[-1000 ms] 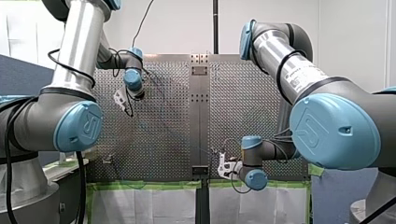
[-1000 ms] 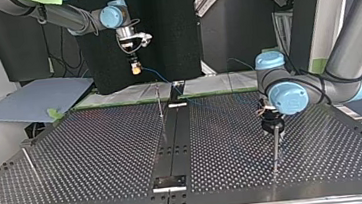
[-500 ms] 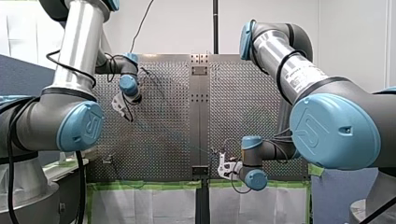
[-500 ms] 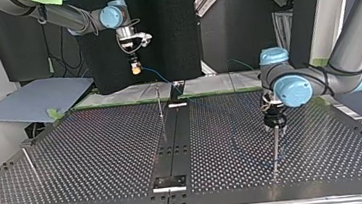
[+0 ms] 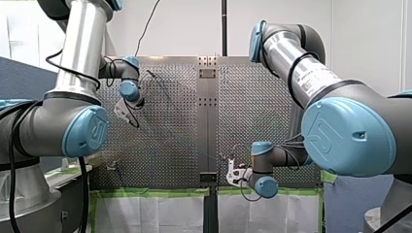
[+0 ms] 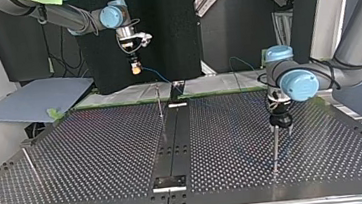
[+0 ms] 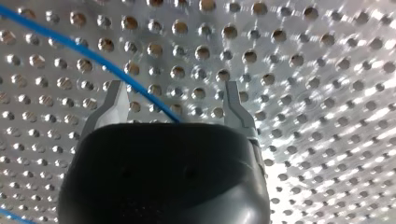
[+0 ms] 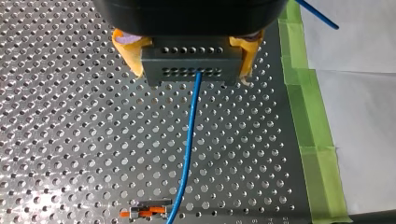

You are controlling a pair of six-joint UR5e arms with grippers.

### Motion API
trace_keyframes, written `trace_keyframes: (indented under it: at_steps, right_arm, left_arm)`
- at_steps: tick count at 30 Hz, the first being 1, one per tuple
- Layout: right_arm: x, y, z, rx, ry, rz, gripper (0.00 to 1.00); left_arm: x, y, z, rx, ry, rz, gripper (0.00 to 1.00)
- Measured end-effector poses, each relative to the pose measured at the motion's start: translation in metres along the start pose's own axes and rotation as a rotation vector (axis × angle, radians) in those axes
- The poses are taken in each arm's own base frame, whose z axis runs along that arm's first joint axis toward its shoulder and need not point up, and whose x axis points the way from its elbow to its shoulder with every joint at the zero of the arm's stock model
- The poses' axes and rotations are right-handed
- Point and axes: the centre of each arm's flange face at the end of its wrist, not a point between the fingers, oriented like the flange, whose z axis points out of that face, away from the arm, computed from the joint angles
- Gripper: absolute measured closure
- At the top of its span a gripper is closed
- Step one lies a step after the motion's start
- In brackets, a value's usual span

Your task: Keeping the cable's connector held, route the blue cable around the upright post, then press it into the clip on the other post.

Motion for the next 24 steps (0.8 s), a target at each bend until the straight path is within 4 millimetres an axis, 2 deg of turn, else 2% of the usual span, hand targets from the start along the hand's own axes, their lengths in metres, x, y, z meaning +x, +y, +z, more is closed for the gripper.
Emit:
trace_keyframes:
  at_steps: [9, 18, 24]
  right_arm:
    - [0.000, 0.000, 0.000, 0.000, 0.001, 0.000, 1.00]
    - [0.000, 0.000, 0.000, 0.000, 0.000, 0.000, 1.00]
    - [0.000, 0.000, 0.000, 0.001, 0.001, 0.000, 1.00]
  left_arm:
    - [0.000, 0.015, -0.008, 0.008, -0.018, -0.082, 0.01]
    - [-0.010, 0.011, -0.018, 0.035, -0.029, -0.170, 0.01]
    - [-0.003, 0.008, -0.023, 0.059, 0.010, -0.216, 0.01]
